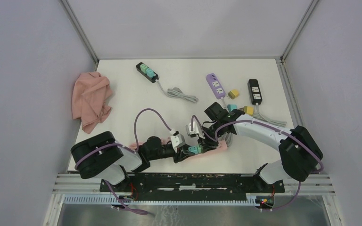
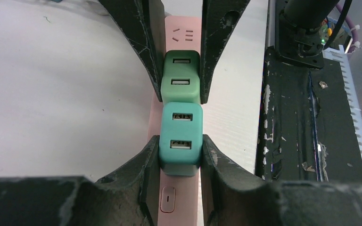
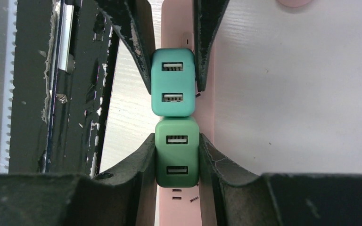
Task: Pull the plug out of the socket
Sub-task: Remove the plug from the socket.
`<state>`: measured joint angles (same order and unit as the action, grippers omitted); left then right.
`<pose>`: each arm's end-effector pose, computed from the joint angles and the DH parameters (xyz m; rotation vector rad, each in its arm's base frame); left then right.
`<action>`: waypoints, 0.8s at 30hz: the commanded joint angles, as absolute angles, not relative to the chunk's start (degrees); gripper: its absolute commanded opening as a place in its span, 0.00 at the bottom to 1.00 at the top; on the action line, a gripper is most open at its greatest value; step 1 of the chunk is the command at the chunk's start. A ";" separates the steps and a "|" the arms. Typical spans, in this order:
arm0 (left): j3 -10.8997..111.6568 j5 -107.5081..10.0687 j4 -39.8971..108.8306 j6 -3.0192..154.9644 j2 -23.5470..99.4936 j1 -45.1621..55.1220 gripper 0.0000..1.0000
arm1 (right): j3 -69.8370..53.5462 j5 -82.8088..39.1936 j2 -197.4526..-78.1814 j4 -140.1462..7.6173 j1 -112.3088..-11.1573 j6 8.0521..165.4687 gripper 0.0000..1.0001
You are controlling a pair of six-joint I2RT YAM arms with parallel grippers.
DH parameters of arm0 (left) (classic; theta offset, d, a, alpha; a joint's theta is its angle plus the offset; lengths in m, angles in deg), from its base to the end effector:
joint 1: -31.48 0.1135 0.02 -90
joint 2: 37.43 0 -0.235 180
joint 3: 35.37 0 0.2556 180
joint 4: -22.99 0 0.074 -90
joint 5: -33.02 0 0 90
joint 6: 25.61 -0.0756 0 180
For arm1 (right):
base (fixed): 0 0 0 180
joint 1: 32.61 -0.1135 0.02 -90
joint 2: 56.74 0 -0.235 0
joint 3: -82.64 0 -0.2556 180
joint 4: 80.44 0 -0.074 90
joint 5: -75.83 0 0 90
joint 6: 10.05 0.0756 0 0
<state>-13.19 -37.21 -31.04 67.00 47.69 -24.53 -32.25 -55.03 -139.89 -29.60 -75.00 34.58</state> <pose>0.1240 -0.2296 0.0975 1.0571 1.4997 -1.0357 0.1751 0.2268 0.1453 -1.9341 1.7505 0.9564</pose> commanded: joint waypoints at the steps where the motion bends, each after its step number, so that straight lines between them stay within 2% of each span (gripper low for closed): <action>1: -13.18 -39.23 -29.59 66.57 49.88 -24.30 0.03 | -27.61 -63.10 -140.16 -34.15 -75.33 41.94 0.00; 8: -13.12 -39.14 -29.99 66.66 50.78 -24.31 0.03 | -29.44 -61.90 -137.60 -30.98 -70.43 35.74 0.00; 11: -12.56 -38.93 -29.67 66.66 51.43 -24.20 0.03 | -31.09 -69.36 -136.41 -30.58 -73.08 33.67 0.00; 16: -11.77 -38.60 -30.02 67.27 52.84 -24.16 0.03 | -26.51 -67.70 -140.67 -30.57 -77.66 38.08 0.00; 20: -12.12 -38.89 -30.57 67.68 53.08 -24.21 0.03 | -27.37 -64.49 -138.09 -29.92 -73.22 35.68 0.00; 24: -11.71 -38.96 -30.01 67.58 53.08 -24.17 0.03 | -27.58 -63.61 -136.93 -20.79 -69.97 24.44 0.00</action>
<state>-12.23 -36.25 -33.86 67.59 51.56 -24.51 -31.40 -56.38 -141.31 -26.94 -72.16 33.29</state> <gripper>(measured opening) 0.374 0.360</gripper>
